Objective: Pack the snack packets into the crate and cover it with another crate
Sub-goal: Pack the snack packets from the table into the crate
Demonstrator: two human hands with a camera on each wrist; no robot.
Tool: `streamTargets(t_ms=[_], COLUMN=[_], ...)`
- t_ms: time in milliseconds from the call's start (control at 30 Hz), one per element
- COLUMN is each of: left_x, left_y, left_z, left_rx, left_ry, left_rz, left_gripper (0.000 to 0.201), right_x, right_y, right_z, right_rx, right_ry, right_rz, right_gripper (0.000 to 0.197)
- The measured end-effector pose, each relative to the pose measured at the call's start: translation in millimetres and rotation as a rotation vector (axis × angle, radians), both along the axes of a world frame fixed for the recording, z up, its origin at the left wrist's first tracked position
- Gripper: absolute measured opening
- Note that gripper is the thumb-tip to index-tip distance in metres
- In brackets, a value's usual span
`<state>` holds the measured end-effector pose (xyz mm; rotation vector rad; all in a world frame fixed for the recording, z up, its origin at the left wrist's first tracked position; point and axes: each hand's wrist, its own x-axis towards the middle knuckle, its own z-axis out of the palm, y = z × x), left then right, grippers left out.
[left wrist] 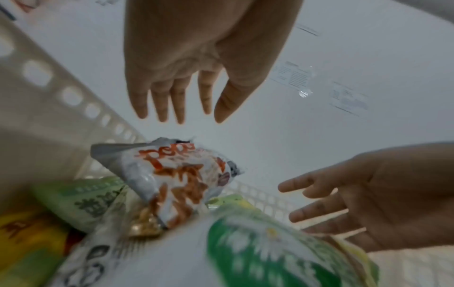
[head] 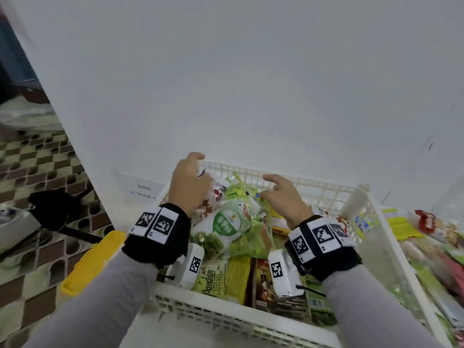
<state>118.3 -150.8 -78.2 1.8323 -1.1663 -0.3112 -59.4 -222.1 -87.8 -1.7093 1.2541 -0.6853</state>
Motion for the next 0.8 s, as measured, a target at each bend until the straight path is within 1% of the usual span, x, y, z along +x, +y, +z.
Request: streamTargets(t_ms=[100,167,200,233,333,367,433,500,567,600,667,733,800], left_x=[-14.1,-22.2,-25.9,-29.7,-45.9,-51.9,-62.3,-67.3,-65.9,-63.5,-57.1,-53.2,-52.8], left_y=[-1.3,-5.2,-8.8,-13.6,-30.9,-36.5,-45.5,-50.9,-55.1,-56.0,-56.2,-55.1,-54.4], left_z=[5.7,7.8,8.5,8.8,4.1,1.1,-3.1,-6.3,-10.0,-11.0,-11.7,-10.6,-9.1], left_rx=[-0.05,-0.006,0.045,0.109,0.336,0.405,0.538,0.649,0.699,0.702,0.677,0.621,0.539], left_ry=[-0.09,-0.125,-0.159,-0.228,-0.515,-0.579,-0.65,-0.681,-0.708,-0.695,-0.649,-0.627,-0.626], left_rz=[-0.133,-0.259,-0.319,-0.367,-0.443,-0.457,-0.449,-0.4,-0.383,-0.386,-0.405,-0.394,-0.357], left_gripper=[0.025,0.021,0.022,0.025,0.037,0.038,0.03,0.029,0.03,0.03,0.022,0.007,0.01], right_x=[-9.9,-12.3,-13.0,-13.3,-14.9,-15.1,-14.3,-12.1,-9.9,-9.4,-9.0,-10.0,-15.3], right_y=[-8.5,-10.8,-10.9,-10.9,-9.5,-8.8,-5.5,-1.6,1.0,1.8,2.3,2.4,0.2], right_z=[-2.3,-3.3,-3.9,-4.7,-6.5,-6.5,-7.4,-9.9,-14.2,-15.8,-14.9,-9.4,-1.4], right_rx=[0.0,0.049,0.07,0.09,0.095,0.096,0.096,0.078,0.05,0.046,0.079,0.109,0.117], right_ry=[0.081,0.19,0.258,0.327,0.499,0.538,0.601,0.659,0.68,0.668,0.614,0.563,0.483], right_rz=[-0.073,-0.052,-0.021,0.011,0.046,0.042,0.061,0.112,0.146,0.15,0.133,0.099,0.062], right_gripper=[0.045,0.044,0.044,0.046,0.047,0.045,0.042,0.047,0.053,0.056,0.059,0.053,0.037])
